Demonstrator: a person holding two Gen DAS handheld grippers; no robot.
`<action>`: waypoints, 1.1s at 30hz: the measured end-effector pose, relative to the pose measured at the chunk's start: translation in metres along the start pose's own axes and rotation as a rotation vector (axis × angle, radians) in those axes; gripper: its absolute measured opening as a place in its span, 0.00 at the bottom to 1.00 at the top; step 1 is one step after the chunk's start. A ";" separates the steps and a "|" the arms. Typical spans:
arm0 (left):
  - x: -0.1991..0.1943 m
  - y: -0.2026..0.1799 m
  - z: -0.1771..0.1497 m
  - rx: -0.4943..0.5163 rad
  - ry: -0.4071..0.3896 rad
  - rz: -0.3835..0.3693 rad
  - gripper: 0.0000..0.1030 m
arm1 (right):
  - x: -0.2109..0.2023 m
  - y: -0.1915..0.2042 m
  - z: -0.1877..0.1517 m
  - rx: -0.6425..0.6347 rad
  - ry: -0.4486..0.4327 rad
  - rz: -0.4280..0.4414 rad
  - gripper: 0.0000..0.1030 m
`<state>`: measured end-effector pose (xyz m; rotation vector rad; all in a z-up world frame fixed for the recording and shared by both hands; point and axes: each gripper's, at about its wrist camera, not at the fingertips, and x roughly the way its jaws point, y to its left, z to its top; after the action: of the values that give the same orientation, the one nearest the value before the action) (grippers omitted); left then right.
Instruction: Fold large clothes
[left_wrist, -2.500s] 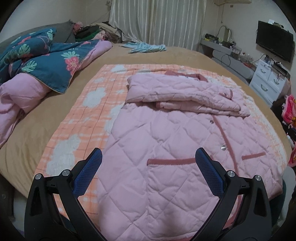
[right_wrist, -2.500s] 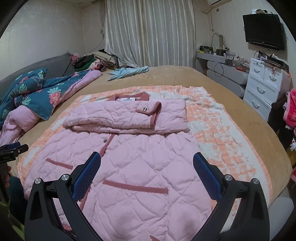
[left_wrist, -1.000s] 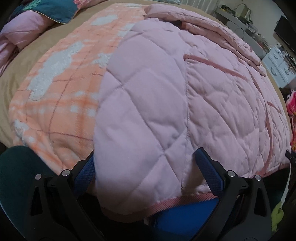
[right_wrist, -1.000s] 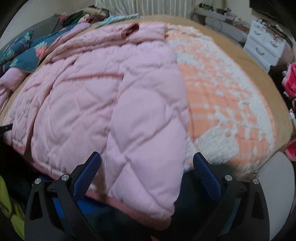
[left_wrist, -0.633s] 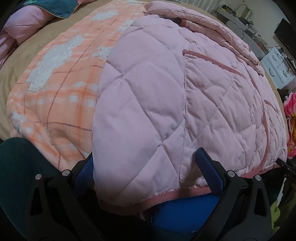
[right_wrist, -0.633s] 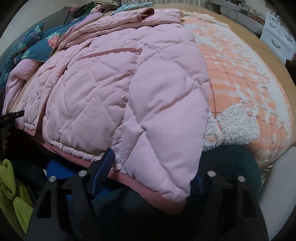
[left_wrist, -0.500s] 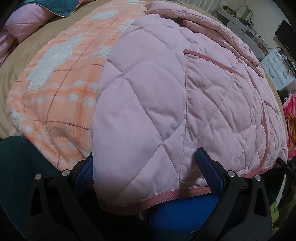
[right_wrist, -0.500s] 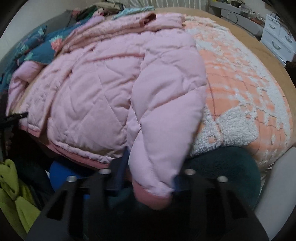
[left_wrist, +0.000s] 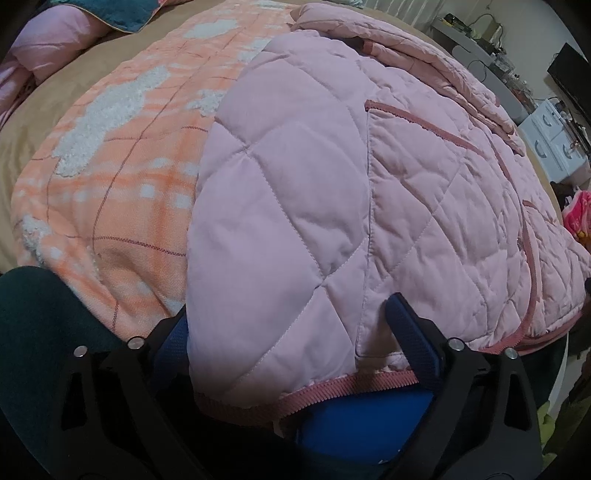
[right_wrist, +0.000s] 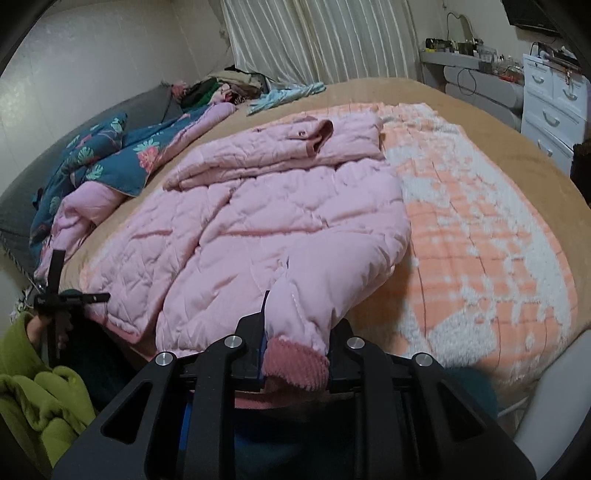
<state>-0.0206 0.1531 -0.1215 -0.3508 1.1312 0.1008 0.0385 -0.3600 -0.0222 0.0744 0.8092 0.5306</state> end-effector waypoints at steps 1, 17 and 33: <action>0.000 0.000 0.000 -0.001 -0.001 -0.004 0.80 | 0.000 0.001 0.001 0.000 -0.003 0.002 0.19; -0.052 -0.027 0.013 0.098 -0.127 -0.070 0.07 | -0.023 0.005 0.047 0.016 -0.158 0.048 0.16; -0.124 -0.056 0.117 0.106 -0.383 -0.168 0.06 | -0.032 -0.002 0.128 0.092 -0.290 0.087 0.14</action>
<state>0.0420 0.1506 0.0464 -0.3151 0.7220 -0.0395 0.1117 -0.3597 0.0882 0.2663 0.5481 0.5497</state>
